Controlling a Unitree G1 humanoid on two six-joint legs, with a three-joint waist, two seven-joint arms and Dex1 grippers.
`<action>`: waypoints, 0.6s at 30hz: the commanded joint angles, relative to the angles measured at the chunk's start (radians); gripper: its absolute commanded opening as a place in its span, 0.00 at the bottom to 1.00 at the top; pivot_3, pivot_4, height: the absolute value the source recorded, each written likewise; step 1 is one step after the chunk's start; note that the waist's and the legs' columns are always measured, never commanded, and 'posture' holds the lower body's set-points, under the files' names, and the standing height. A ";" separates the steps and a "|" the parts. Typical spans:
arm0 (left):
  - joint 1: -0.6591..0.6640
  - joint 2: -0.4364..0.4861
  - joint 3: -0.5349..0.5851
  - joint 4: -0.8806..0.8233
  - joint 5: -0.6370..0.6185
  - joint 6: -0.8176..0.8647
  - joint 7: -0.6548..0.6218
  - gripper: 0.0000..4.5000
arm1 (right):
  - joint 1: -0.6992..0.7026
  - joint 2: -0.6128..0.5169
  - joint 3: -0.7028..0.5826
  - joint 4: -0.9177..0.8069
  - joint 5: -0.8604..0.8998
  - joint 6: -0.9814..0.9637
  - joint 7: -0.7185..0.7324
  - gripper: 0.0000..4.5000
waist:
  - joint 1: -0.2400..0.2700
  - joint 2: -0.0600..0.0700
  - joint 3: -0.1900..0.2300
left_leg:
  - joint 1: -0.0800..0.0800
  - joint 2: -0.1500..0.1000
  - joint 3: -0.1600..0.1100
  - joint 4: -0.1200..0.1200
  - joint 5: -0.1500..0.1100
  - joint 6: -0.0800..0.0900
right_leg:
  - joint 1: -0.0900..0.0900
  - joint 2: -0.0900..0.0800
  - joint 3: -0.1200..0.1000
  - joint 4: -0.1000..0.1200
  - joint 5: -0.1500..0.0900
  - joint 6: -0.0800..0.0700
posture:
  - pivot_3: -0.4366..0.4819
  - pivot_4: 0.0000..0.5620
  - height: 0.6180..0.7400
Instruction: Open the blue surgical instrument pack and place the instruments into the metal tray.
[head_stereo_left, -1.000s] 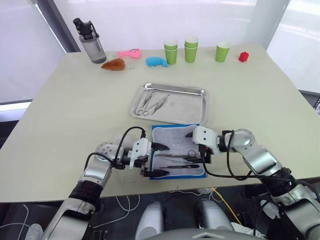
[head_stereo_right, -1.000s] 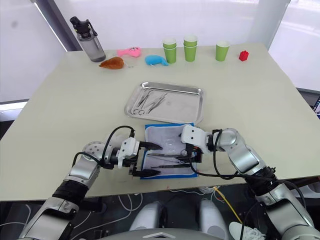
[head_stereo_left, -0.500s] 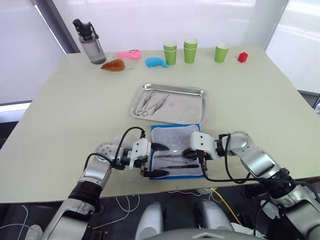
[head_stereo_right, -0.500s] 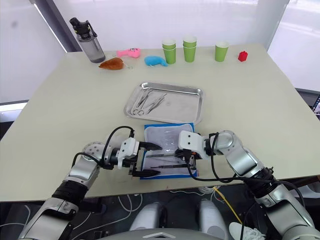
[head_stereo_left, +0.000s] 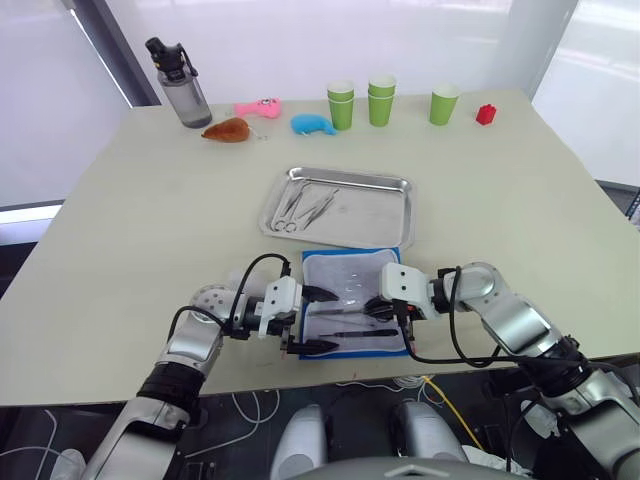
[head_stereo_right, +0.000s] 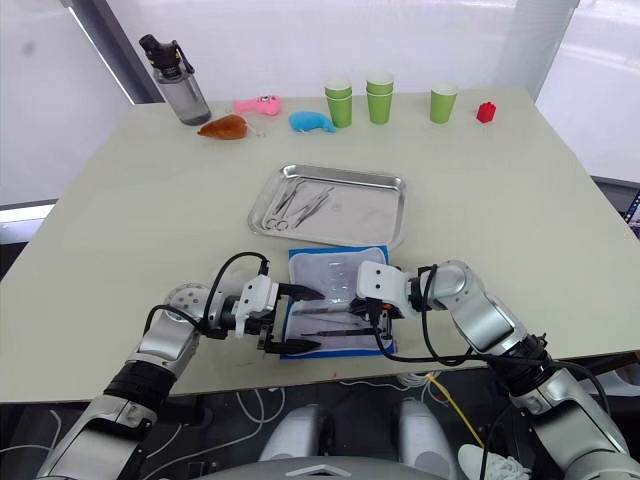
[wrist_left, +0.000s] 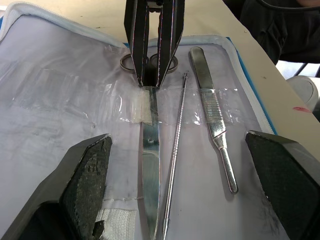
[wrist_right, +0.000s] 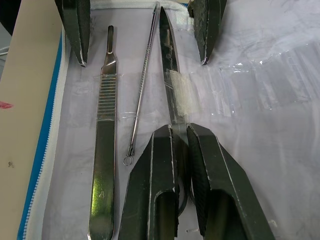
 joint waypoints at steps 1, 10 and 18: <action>0.060 0.014 -0.073 0.100 0.108 0.043 0.020 1.00 | -0.035 -0.002 -0.015 -0.032 -0.011 0.017 -0.014 0.01 | 0.000 0.000 0.000 | 0.000 0.000 0.000 0.000 0.000 0.000 | 0.000 0.000 0.000 0.000 0.000 0.000 | 0.48 0.27 0.95; 0.064 0.008 -0.077 0.095 0.109 0.051 0.024 1.00 | -0.090 -0.037 0.021 -0.110 -0.071 0.068 -0.010 0.01 | 0.001 0.000 0.002 | -0.001 0.000 -0.001 -0.002 0.000 0.000 | -0.001 -0.001 0.000 -0.002 0.000 0.000 | 0.48 0.27 0.95; 0.066 0.003 -0.076 0.092 0.107 0.056 0.029 1.00 | -0.146 -0.076 0.047 -0.175 -0.090 0.156 0.016 0.01 | 0.003 0.002 0.005 | -0.001 0.001 -0.002 -0.003 0.000 0.000 | -0.002 -0.002 0.000 -0.004 0.000 0.000 | 0.48 0.27 0.95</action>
